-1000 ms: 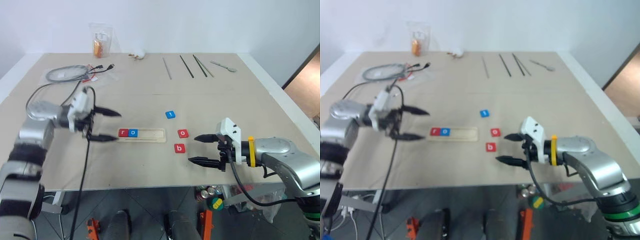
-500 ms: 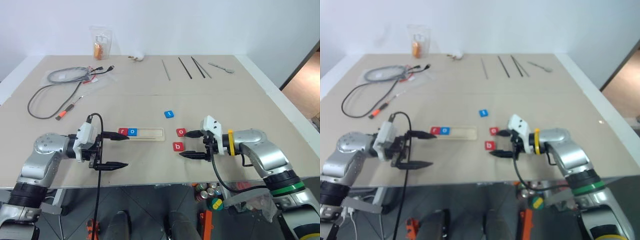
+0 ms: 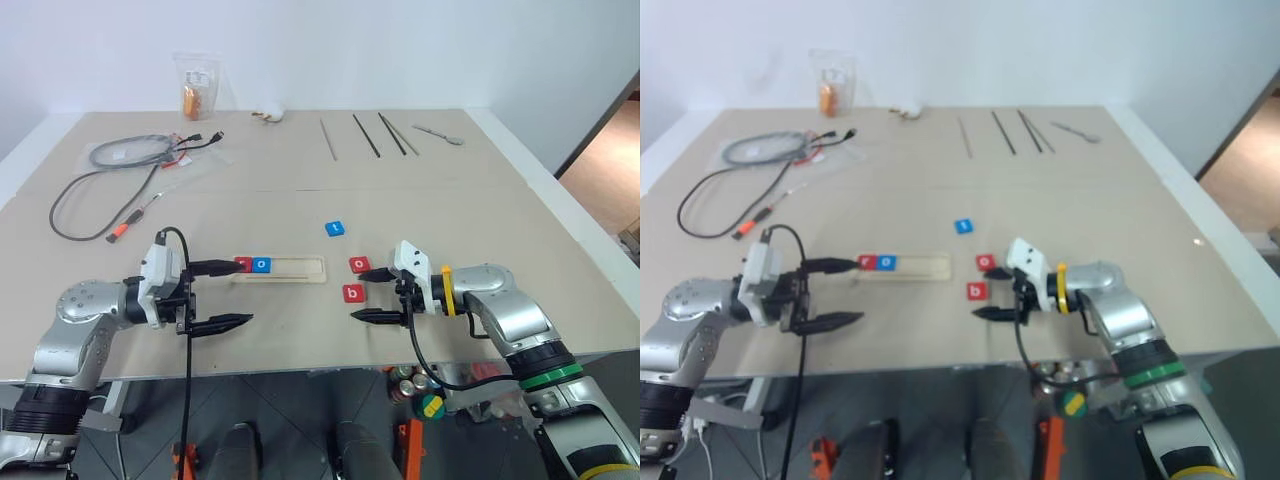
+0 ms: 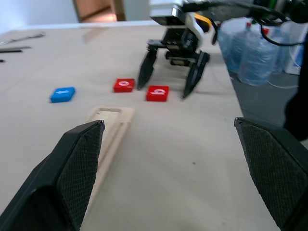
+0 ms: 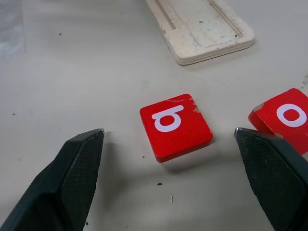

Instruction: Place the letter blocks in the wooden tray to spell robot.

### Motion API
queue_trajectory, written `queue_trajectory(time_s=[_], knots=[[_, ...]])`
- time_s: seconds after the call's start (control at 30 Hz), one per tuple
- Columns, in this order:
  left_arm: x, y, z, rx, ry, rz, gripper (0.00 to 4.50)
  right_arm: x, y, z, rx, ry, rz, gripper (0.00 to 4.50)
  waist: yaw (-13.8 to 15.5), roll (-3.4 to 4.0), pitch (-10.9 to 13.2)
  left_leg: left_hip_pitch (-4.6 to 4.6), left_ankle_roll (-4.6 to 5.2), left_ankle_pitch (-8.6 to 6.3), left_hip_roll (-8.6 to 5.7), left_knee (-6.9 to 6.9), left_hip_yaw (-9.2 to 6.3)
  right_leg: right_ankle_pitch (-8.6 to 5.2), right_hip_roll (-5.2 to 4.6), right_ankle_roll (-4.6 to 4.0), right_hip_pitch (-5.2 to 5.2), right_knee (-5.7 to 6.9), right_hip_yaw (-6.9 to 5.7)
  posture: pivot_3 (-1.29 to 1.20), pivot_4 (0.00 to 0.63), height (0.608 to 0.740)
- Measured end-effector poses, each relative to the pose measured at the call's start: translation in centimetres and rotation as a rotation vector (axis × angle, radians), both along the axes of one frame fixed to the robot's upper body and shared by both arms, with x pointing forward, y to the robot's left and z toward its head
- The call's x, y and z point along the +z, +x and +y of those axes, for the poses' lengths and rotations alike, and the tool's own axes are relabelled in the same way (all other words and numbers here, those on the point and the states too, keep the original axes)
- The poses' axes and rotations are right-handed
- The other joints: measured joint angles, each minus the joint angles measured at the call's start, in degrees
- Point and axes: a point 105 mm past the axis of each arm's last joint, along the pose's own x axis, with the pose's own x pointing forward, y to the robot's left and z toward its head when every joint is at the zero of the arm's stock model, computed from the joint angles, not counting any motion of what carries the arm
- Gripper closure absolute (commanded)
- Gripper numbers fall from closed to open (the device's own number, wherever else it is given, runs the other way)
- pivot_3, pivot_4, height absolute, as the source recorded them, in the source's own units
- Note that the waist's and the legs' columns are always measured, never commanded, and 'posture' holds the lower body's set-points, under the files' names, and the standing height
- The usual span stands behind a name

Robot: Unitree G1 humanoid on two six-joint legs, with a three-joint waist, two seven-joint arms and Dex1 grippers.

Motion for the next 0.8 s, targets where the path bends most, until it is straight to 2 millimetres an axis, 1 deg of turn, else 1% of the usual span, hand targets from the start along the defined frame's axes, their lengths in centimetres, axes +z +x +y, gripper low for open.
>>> queue_trajectory(time_s=[0.07,0.2,0.23,0.27,0.53,0.63,0.67,0.7,0.73,0.8], knots=[[0.1,0.2,0.1,0.026,-0.031,0.0,0.0,0.0,0.1,-0.1,-0.005,0.002,-0.009,1.62,0.0,0.0,0.0,0.02,0.0,0.0,0.0,-0.02,0.01,0.01,-0.01,-0.01,0.01,0.0,0.0,0.0,0.15,0.74],[-0.4,0.1,0.1,0.044,-0.045,0.018,0.0,0.0,0.2,0.2,0.0,0.004,-0.021,2.97,0.0,0.0,0.0,0.02,0.0,0.0,0.0,-0.06,0.02,-0.02,0.0,0.03,-0.01,-0.01,0.01,0.0,0.15,0.74],[-0.4,0.1,0.1,0.052,-0.048,0.018,0.0,0.0,0.2,0.2,0.0,0.004,-0.023,3.22,0.0,0.0,0.0,0.02,0.0,0.0,0.0,-0.08,0.02,-0.05,-0.01,0.03,-0.01,-0.01,0.01,0.0,0.15,0.74],[-0.4,0.2,0.2,0.06,-0.052,0.017,0.0,-0.1,0.2,0.2,0.001,0.005,-0.024,3.32,0.0,0.0,0.0,0.02,0.0,0.0,0.0,-0.1,0.02,-0.06,0.0,0.02,-0.02,-0.01,0.02,0.0,0.15,0.74],[-0.3,0.4,1.2,0.13,-0.095,0.043,0.0,0.0,0.3,0.2,0.006,0.005,-0.02,3.32,0.0,0.0,0.0,0.06,-0.01,-0.01,0.0,-0.14,0.03,-0.06,0.01,0.01,-0.03,-0.01,0.04,0.0,0.15,0.74],[-0.2,0.4,2.0,0.157,-0.095,0.048,0.0,0.8,-0.3,0.4,0.037,0.021,0.056,3.32,0.0,0.0,0.0,0.02,-0.01,-0.01,-0.01,-0.17,0.07,-0.06,-0.01,0.01,-0.1,-0.02,0.09,0.0,0.15,0.74],[-0.2,0.3,2.3,0.169,-0.094,0.047,0.0,1.6,-0.7,0.8,0.069,0.033,0.066,3.32,0.0,0.03,0.0,0.0,-0.01,-0.01,-0.01,-0.21,0.12,-0.06,-0.03,0.01,-0.16,-0.01,0.14,0.0,0.15,0.74],[-0.3,0.3,2.7,0.184,-0.096,0.05,0.0,2.8,-0.9,1.3,0.102,0.049,0.057,3.32,0.0,0.04,0.0,0.0,-0.01,-0.01,-0.01,-0.25,0.17,-0.06,-0.02,0.01,-0.21,-0.01,0.21,0.0,0.15,0.74],[-0.3,0.4,3.0,0.197,-0.1,0.053,0.0,4.5,-0.9,1.9,0.133,0.073,0.025,3.32,-0.1,0.04,0.0,0.0,-0.01,-0.01,0.0,-0.25,0.17,-0.06,0.01,0.01,-0.24,-0.01,0.24,0.0,0.15,0.74],[-0.5,0.4,3.2,0.207,-0.102,0.058,0.0,7.2,-0.5,2.9,0.156,0.098,-0.043,3.32,-0.1,0.04,0.0,0.01,-0.03,-0.02,0.01,-0.27,0.16,-0.06,0.02,0.0,-0.27,-0.01,0.22,0.0,0.15,0.74]])
